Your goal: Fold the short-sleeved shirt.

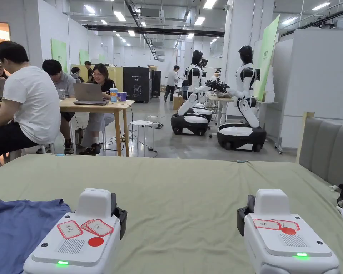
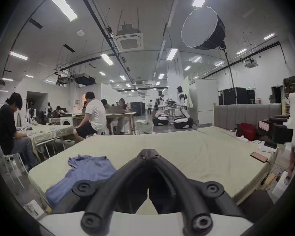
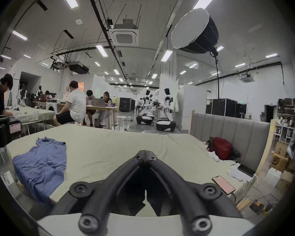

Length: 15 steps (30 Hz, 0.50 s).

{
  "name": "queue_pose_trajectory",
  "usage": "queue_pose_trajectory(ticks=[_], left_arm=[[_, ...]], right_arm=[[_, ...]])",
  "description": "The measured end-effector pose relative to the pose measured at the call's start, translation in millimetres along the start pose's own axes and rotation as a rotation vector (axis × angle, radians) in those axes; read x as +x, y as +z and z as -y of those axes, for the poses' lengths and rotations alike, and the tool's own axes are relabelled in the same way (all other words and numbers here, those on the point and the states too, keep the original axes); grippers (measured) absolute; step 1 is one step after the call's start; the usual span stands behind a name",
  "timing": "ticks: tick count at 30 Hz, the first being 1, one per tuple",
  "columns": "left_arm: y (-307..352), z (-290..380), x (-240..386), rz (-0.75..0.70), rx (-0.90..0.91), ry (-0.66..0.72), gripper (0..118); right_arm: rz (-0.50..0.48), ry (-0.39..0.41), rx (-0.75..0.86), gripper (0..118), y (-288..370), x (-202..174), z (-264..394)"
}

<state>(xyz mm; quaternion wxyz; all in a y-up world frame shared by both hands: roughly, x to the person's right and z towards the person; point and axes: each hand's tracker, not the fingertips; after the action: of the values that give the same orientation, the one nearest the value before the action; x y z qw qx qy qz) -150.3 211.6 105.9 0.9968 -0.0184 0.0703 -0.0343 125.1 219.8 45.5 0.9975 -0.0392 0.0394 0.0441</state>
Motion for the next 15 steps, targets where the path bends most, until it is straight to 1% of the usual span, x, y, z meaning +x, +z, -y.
queue_pose_trajectory(ticks=[3, 5, 7, 10, 13, 15], left_arm=[[2.1, 0.8, 1.0, -0.042, 0.01, 0.004, 0], [4.9, 0.6, -7.2, -0.052, 0.01, 0.011, 0], [9.1, 0.3, -21.1, -0.08, -0.001, 0.016, 0], [21.6, 1.3, -55.2, -0.165, -0.014, 0.016, 0], [41.7, 2.4, -101.8, -0.287, -0.034, 0.009, 0], [56.8, 2.6, -136.5, -0.368, -0.052, 0.022, 0]], right_arm=[[0.01, 0.006, -0.005, 0, -3.9, -3.7, -0.8], [-0.012, 0.004, -0.007, 0, -5.8, -8.6, -3.0], [-0.039, 0.014, -0.008, 0, -10.2, -24.4, -6.4], [-0.138, 0.013, -0.002, 0, -15.1, -60.9, -10.9], [-0.255, 0.003, 0.001, 0, -16.5, -113.3, -12.1], [-0.343, 0.02, -0.014, 0, -16.7, -153.4, -10.9]])
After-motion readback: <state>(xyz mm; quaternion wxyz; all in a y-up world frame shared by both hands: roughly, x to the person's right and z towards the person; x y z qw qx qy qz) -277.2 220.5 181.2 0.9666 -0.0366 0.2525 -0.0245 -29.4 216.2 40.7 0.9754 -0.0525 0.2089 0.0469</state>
